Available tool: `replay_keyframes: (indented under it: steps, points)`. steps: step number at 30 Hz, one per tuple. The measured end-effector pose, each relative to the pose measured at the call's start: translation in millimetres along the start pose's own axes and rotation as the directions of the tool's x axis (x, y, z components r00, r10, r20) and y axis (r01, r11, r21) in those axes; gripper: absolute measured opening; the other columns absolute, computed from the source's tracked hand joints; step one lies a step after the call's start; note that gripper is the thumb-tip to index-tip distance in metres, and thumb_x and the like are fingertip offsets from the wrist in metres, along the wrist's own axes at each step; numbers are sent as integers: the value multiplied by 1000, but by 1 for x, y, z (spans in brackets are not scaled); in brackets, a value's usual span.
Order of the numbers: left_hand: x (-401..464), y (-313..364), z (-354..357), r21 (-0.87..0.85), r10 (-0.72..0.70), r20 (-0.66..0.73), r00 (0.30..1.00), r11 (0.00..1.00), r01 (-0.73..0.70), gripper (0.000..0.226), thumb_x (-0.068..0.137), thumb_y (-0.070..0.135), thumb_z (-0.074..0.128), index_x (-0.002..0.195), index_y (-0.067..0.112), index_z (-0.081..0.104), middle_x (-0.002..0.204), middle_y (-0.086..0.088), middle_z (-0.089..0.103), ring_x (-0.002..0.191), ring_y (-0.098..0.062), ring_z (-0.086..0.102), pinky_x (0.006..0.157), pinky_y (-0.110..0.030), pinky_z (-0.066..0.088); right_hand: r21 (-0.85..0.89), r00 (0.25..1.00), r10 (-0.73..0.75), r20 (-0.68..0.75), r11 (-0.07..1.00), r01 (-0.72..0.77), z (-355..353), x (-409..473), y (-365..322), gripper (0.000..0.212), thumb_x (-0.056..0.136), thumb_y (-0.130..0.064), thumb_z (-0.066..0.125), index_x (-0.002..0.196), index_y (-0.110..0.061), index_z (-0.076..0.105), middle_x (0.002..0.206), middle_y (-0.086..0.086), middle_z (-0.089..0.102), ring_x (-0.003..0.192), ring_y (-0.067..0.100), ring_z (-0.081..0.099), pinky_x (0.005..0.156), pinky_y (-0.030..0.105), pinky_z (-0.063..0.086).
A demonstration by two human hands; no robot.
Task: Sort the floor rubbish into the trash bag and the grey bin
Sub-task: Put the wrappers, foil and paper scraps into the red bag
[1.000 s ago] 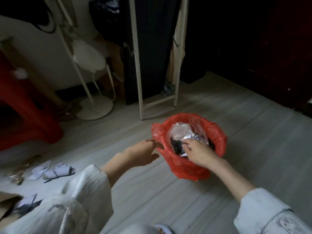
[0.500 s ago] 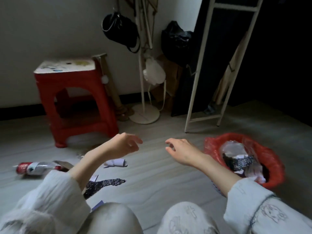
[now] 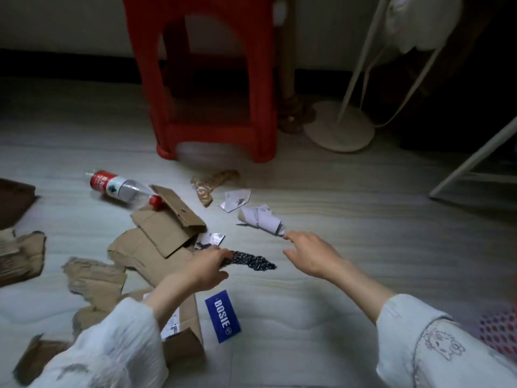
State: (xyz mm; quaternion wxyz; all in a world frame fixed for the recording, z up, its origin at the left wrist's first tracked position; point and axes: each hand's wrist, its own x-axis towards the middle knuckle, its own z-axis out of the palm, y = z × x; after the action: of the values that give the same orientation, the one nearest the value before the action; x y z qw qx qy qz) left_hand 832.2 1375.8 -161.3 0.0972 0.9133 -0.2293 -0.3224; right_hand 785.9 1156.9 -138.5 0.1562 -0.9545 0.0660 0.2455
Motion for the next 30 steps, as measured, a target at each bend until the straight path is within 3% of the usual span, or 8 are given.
replay_keyframes:
  steps: [5, 8, 11, 16, 21, 24, 26, 30]
  points:
    - [57, -16, 49, -56, -110, -78, 991, 993, 106, 57, 94, 29, 47, 144, 21, 23, 152, -15, 15, 138, -32, 22, 110, -39, 28, -74, 1000, -29, 7, 997, 30, 38, 85, 4, 57, 94, -31, 43, 145, -21, 20, 150, 8, 27, 135, 30, 28, 106, 46, 34]
    - [78, -16, 68, -60, -219, -218, 951, 976, 211, 60, 97, 33, 40, 146, 20, 9, 154, -20, -1, 141, -38, 4, 113, -42, 19, -78, 997, -41, -67, 996, 36, 44, 136, -5, 63, 94, -40, 42, 148, -26, 12, 155, 6, 14, 141, 30, 15, 107, 51, 32]
    - [92, -24, 81, -41, -277, -210, 938, 961, 275, 64, 96, 43, 37, 147, 28, 2, 154, -18, -12, 142, -37, -9, 115, -47, 5, -72, 999, -32, -36, 997, 29, 53, 176, -19, 63, 95, -48, 37, 148, -28, 9, 158, 0, 3, 144, 28, 3, 109, 54, 27]
    - [89, -28, 99, 46, -227, -328, 917, 966, 255, 44, 93, 37, 45, 135, 31, 32, 145, -14, 26, 130, -33, 27, 106, -46, 24, -164, 995, -88, -39, 983, 80, 76, 178, -13, 51, 95, -38, 40, 143, -26, 28, 149, 6, 27, 132, 34, 25, 100, 48, 35]
    - [76, -17, 103, 35, -98, -367, 925, 992, 119, 28, 89, 16, 50, 116, 19, 54, 112, -7, 50, 102, -28, 46, 82, -36, 36, -18, 999, -44, -28, 999, 43, 84, 146, -8, 46, 87, -22, 54, 131, -18, 42, 131, 12, 37, 117, 36, 33, 95, 37, 35]
    - [77, -19, 95, 118, 2, -322, 947, 992, 38, 31, 53, 6, 80, 76, 14, 62, 73, -5, 55, 67, -24, 54, 51, -30, 37, 24, 999, -34, -9, 999, 35, 86, 134, -4, 47, 85, -17, 56, 129, -19, 41, 131, 10, 32, 116, 36, 33, 90, 33, 34]
    - [79, -21, 94, 119, -6, -329, 944, 992, 48, 40, 37, -1, 82, 66, 13, 59, 62, -4, 52, 56, -23, 53, 44, -28, 27, 55, 1000, -5, 9, 998, 5, 87, 132, -1, 49, 83, -16, 58, 128, -19, 40, 131, 10, 30, 116, 36, 33, 91, 34, 35]
    - [72, -11, 98, -46, -48, -347, 937, 998, 34, 45, 81, 0, 55, 122, 16, 49, 111, -6, 53, 106, -24, 50, 72, -30, 38, 89, 993, 105, 45, 990, -109, 94, 127, 3, 57, 80, -13, 61, 130, -10, 33, 131, 14, 33, 118, 38, 38, 97, 37, 34]
